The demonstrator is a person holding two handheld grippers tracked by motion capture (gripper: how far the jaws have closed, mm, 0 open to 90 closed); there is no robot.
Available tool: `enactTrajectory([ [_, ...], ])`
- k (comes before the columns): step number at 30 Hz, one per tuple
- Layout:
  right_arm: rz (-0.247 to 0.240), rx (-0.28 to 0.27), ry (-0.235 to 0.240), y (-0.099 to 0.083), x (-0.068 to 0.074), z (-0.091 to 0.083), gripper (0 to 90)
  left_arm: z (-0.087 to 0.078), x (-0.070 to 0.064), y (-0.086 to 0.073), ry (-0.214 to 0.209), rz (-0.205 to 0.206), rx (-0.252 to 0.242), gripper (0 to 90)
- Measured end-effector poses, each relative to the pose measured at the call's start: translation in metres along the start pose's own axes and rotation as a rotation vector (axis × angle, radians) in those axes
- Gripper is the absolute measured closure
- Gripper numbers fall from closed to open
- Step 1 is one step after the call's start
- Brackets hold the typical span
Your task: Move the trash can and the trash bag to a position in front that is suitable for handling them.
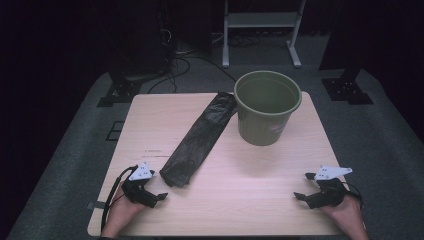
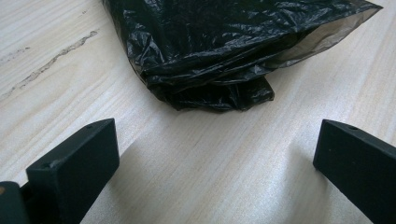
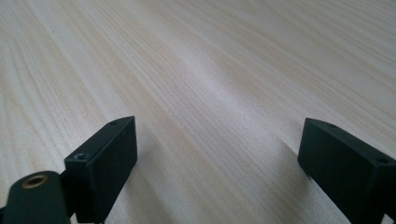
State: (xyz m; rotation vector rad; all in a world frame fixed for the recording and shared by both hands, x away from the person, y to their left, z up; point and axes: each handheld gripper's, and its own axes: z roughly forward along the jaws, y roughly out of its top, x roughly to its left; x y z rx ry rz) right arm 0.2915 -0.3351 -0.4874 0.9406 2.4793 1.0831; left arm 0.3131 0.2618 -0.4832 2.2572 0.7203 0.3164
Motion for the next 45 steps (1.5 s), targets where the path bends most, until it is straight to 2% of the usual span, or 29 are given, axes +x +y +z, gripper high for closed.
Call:
enactTrajectory([
  [11, 0.033, 0.001, -0.030, 0.002, 0.000, -0.002, 11.6, 0.000, 0.000, 0.000, 0.001, 0.000, 0.000, 0.0],
  [16, 0.059, -0.039, -0.024, 0.007, -0.001, -0.009, 11.7, 0.000, 0.000, 0.000, 0.002, -0.001, -0.001, 0.0],
  [23, 0.056, -0.061, -0.028, 0.016, 0.000, -0.016, 11.7, 0.000, 0.000, 0.000, 0.002, 0.000, 0.000, 0.0],
  [27, 0.064, -0.097, -0.018, 0.024, 0.000, -0.022, 11.7, 0.000, 0.000, 0.000, 0.002, -0.001, 0.000, 0.0],
  [29, 0.059, -0.107, -0.027, 0.026, 0.000, -0.025, 12.0, 0.000, 0.000, 0.000, 0.002, 0.000, 0.000, 0.0],
  [45, 0.081, -0.130, -0.041, 0.047, -0.006, -0.035, 12.0, 0.000, 0.000, 0.000, 0.002, 0.000, 0.000, 0.0],
])
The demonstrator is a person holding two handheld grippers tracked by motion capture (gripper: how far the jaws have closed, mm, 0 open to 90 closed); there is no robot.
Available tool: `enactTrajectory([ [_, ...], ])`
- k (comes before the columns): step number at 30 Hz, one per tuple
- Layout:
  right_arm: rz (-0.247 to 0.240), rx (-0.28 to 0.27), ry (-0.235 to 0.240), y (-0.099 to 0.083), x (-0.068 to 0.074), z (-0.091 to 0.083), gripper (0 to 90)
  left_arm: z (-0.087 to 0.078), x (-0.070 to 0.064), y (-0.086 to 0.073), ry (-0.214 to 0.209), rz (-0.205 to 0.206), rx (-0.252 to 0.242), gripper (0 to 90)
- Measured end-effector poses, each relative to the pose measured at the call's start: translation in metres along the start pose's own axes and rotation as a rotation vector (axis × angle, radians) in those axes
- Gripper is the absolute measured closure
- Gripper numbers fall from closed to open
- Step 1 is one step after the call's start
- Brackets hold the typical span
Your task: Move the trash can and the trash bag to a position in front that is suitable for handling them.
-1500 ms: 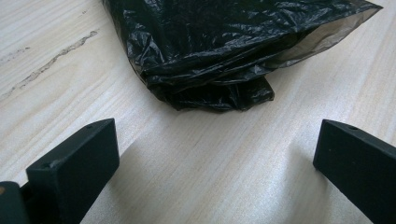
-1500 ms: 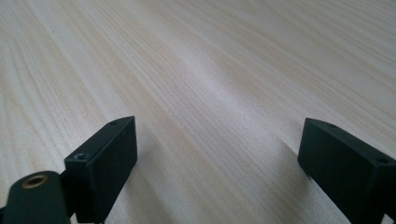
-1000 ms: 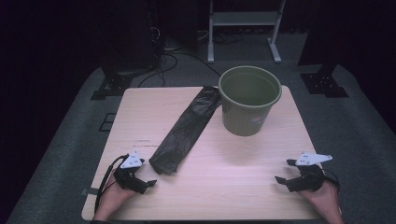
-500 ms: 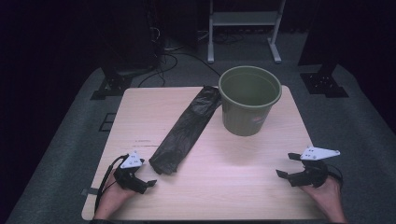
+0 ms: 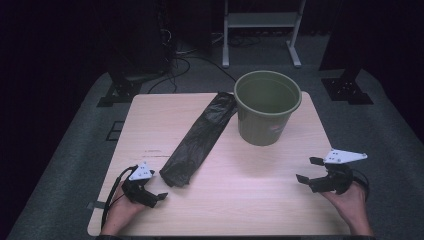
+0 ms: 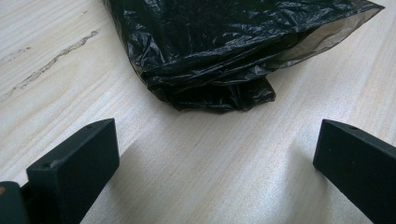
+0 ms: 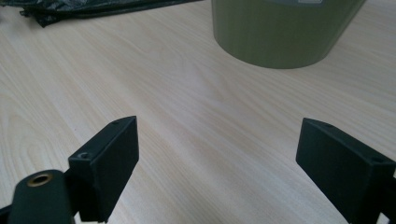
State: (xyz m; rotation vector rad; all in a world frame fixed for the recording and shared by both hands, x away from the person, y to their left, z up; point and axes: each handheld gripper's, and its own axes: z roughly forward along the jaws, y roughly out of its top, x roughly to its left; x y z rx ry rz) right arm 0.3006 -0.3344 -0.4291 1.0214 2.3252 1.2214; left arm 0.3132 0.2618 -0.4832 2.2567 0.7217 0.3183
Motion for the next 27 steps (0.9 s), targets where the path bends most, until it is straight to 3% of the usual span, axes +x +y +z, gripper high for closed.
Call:
enactTrajectory([
  [12, 0.026, -0.020, -0.008, 0.017, -0.003, -0.005, 12.7, 0.000, 0.000, 0.000, 0.003, -0.003, 0.000, 0.0],
  [27, 0.015, -0.032, -0.006, 0.052, -0.009, -0.009, 12.7, 0.000, 0.000, 0.000, 0.003, -0.004, 0.000, 0.0],
])
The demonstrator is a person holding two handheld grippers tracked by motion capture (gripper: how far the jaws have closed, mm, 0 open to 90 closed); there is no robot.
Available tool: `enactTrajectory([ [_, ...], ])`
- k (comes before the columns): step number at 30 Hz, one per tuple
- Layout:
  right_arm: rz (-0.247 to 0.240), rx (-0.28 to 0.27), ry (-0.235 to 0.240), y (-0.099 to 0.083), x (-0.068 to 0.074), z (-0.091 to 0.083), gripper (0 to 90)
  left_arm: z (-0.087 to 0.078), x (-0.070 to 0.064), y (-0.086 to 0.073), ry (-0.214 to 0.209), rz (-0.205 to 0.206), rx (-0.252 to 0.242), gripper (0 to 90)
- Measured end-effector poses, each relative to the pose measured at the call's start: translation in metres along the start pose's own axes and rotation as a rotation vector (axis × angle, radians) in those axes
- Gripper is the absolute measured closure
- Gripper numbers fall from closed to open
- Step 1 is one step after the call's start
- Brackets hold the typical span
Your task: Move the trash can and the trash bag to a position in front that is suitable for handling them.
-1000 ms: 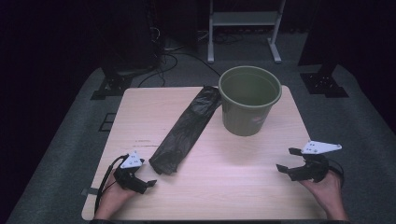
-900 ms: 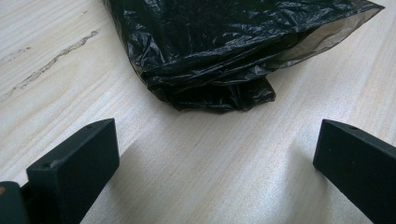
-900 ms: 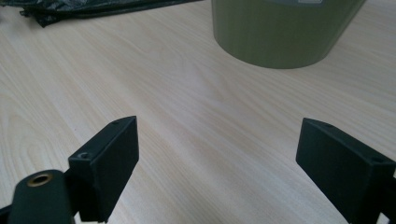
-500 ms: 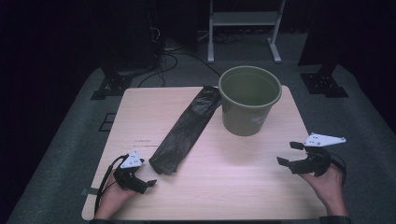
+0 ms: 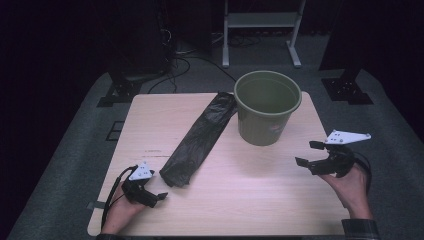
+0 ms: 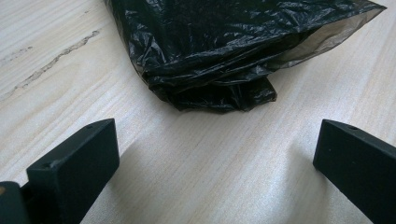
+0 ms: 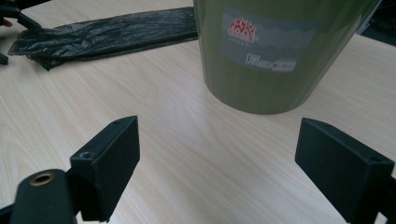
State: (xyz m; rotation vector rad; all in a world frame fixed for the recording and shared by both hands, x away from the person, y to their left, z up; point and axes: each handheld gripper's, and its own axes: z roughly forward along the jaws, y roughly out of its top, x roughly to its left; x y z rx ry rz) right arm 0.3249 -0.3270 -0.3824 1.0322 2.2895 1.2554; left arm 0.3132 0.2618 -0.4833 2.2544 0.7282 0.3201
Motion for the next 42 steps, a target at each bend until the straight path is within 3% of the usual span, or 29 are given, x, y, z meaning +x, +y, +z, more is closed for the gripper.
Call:
enactTrajectory([
  [19, 0.006, -0.035, 0.004, 0.053, -0.013, -0.001, 12.7, 0.000, 0.000, 0.000, 0.000, 0.002, -0.001, 0.0],
  [42, 0.060, -0.014, -0.059, 0.104, -0.039, 0.006, 12.8, 0.000, 0.000, 0.000, 0.001, 0.002, -0.001, 0.0],
])
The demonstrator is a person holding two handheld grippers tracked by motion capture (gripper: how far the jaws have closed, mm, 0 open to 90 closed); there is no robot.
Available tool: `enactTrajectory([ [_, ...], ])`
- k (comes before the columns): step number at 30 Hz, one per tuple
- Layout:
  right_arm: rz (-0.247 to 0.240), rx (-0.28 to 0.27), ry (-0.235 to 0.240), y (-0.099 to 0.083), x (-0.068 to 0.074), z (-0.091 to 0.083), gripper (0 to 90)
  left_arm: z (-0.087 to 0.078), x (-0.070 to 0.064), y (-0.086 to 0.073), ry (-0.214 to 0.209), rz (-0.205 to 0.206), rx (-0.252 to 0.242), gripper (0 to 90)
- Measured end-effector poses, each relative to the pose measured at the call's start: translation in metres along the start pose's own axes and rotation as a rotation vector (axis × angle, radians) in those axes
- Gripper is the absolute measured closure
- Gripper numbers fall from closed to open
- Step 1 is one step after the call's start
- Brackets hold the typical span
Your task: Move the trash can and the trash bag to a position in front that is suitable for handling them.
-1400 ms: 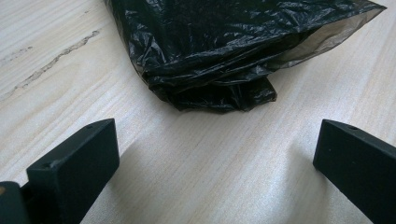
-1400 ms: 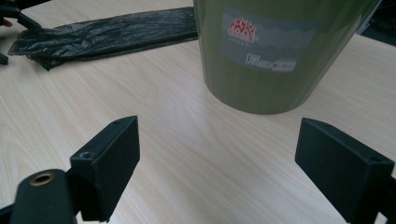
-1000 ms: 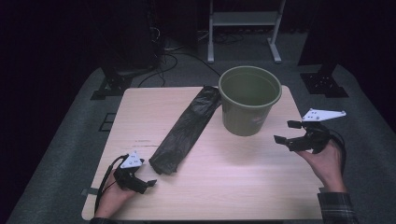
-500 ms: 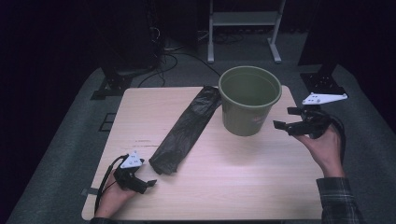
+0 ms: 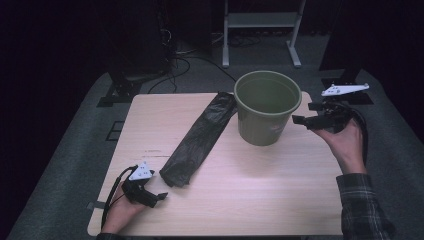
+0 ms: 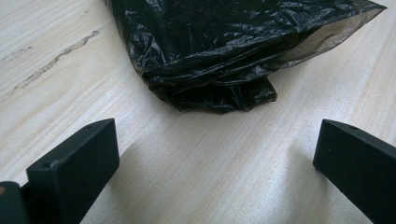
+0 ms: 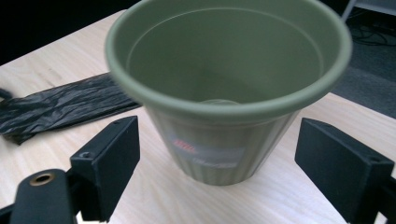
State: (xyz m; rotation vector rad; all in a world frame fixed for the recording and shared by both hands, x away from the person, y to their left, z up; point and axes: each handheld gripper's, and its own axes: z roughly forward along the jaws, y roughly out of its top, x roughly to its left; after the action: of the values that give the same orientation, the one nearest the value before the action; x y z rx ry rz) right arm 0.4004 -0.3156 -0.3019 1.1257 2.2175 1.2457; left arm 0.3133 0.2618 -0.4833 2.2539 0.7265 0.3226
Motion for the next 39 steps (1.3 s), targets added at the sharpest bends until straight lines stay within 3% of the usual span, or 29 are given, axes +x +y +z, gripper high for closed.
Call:
enactTrajectory([
  [7, 0.020, 0.008, -0.022, 0.014, -0.014, 0.009, 13.0, 0.000, 0.000, 0.000, 0.000, 0.000, -0.001, 0.0],
  [19, 0.095, 0.015, -0.061, 0.024, -0.043, 0.035, 14.7, 0.000, 0.000, 0.000, 0.000, 0.002, 0.001, 0.0],
  [25, 0.104, 0.040, -0.066, 0.025, -0.046, 0.045, 15.1, 0.000, 0.000, 0.000, 0.000, 0.002, 0.001, 0.0],
  [28, 0.099, 0.056, -0.058, 0.026, -0.044, 0.050, 20.7, 0.000, 0.000, 0.000, -0.001, 0.001, 0.001, 0.0],
  [37, 0.116, 0.111, -0.097, 0.032, -0.046, 0.057, 26.3, 0.000, 0.000, 0.000, 0.000, 0.001, 0.001, 0.0],
  [39, 0.140, 0.118, -0.070, 0.032, -0.048, 0.058, 30.2, 0.000, 0.000, 0.000, 0.000, 0.001, 0.000, 0.0],
])
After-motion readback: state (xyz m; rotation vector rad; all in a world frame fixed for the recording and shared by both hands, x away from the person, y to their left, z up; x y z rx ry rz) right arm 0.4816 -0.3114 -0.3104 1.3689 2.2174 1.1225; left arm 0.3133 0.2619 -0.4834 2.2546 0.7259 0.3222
